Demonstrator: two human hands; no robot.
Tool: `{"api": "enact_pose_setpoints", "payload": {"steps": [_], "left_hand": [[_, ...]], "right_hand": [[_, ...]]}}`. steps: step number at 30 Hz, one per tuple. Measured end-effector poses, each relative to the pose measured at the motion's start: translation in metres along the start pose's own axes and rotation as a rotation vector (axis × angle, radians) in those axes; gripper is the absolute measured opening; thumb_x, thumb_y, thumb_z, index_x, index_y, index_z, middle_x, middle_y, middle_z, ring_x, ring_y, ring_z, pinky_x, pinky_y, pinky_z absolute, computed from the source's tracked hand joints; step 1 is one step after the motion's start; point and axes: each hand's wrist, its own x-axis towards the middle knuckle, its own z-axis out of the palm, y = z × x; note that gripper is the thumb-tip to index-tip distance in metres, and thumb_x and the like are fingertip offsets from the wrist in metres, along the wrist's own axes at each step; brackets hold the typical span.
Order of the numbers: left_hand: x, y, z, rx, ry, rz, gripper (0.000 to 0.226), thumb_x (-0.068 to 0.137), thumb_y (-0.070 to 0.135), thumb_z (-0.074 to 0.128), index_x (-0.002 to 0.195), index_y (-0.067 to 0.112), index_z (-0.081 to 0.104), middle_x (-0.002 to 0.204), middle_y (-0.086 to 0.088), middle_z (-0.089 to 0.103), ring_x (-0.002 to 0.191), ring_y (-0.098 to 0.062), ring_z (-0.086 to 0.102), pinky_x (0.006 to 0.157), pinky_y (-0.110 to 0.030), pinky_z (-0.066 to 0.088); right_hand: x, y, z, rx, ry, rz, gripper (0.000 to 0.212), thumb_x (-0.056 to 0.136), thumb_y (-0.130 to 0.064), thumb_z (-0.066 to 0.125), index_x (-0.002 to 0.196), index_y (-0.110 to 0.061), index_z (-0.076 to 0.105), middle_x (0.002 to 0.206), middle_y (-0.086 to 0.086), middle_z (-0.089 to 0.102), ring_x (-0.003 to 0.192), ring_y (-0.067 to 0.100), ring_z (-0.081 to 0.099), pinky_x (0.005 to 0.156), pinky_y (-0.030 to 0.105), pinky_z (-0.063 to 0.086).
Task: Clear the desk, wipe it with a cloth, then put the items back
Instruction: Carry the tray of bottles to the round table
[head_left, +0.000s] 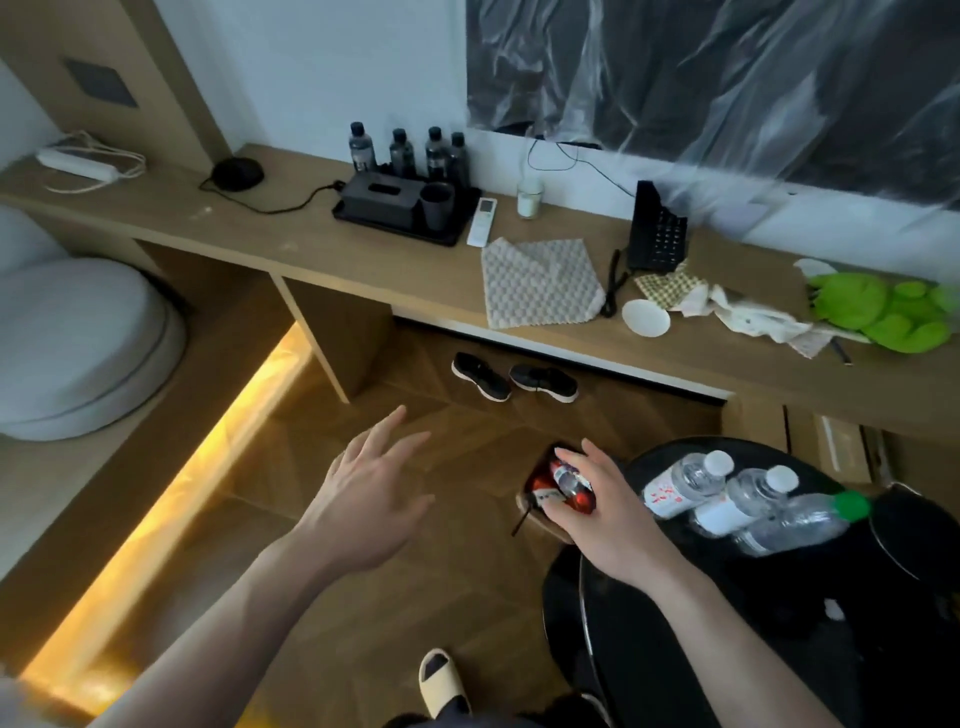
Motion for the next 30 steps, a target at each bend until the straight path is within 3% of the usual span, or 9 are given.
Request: {"api": "enact_pose_setpoints", "payload": {"steps": [12,25,30], "left_hand": [[0.059,-0.099,-0.084,-0.084,0.097,-0.11,0.069,0.096,0.055,0.059,0.157,0.043,0.029,0.17,0.015,0.0,0.159,-0.02,-0.001,0.128,-0.053,0.016],[0.219,-0.199,-0.168,-0.056,0.097,-0.336,0.07,0.091,0.069,0.054,0.154,0.049,0.029,0.17,0.017,0.002,0.159,-0.02,0.003,0.128,-0.054,0.014],[0.263,-0.227,-0.189,-0.074,0.117,-0.362,0.07,0.092,0.067,0.054,0.154,0.048,0.029,0.17,0.016,0.003,0.158,-0.021,0.005,0.127,-0.054,0.015]], "right_hand": [[0.104,-0.087,0.013,-0.091,-0.082,-0.055,0.069,0.095,-0.053,0.064,0.154,-0.049,0.03,0.169,-0.02,0.006,0.157,0.011,0.012,0.122,0.04,0.027],[0.317,-0.168,0.026,-0.066,-0.275,-0.069,0.07,0.094,-0.058,0.062,0.155,-0.047,0.03,0.169,-0.021,0.004,0.157,0.008,0.006,0.126,0.037,0.02],[0.389,-0.202,0.027,-0.167,-0.32,-0.048,0.07,0.095,-0.058,0.059,0.156,-0.047,0.026,0.17,-0.018,0.003,0.158,0.014,0.01,0.126,0.043,0.023]]}}
